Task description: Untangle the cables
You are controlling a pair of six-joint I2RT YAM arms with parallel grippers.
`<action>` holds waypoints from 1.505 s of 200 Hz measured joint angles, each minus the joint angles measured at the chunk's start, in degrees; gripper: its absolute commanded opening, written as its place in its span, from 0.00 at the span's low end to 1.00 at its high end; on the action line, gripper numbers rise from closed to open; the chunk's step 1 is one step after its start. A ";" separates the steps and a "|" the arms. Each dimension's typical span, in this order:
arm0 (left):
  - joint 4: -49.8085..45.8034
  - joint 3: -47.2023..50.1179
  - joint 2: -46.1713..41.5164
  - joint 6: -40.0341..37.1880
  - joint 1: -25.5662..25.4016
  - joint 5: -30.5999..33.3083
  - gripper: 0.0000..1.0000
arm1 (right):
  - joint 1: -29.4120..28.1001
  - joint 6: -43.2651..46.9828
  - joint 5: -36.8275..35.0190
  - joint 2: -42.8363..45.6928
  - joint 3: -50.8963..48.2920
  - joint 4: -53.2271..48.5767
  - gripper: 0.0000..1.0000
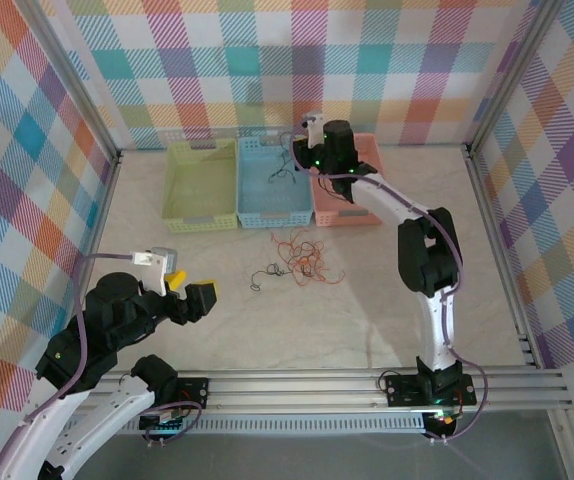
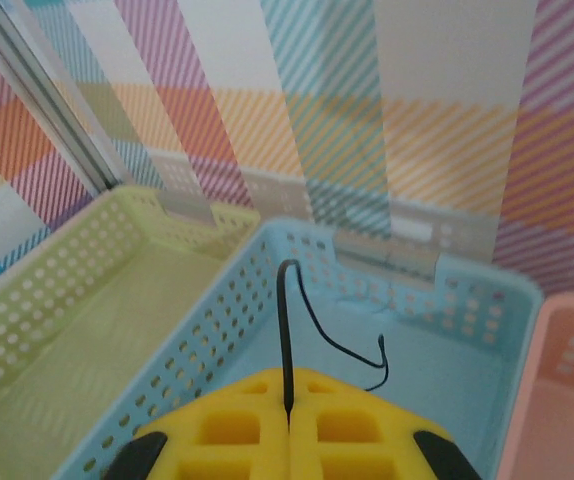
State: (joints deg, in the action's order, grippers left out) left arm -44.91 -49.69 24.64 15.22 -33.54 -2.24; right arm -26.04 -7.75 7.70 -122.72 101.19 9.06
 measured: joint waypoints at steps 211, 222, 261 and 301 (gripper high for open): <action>6.75 1.81 3.48 8.26 0.04 1.01 0.85 | -5.05 -10.43 -1.27 15.87 -25.20 4.02 0.51; 8.98 3.19 6.14 9.70 0.07 0.57 0.83 | -5.05 -9.42 -0.94 20.57 -28.92 5.88 0.51; 15.23 5.53 22.56 13.38 0.04 -2.08 0.78 | -4.79 -5.77 -1.51 38.29 -45.66 12.55 0.52; 18.34 3.30 42.49 15.82 0.04 -3.98 0.64 | -4.79 -3.43 -2.80 44.83 -58.27 15.19 0.52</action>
State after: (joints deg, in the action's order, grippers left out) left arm -26.57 -46.39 67.13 31.05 -33.50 -6.22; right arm -30.83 -11.18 4.91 -77.89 42.92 24.25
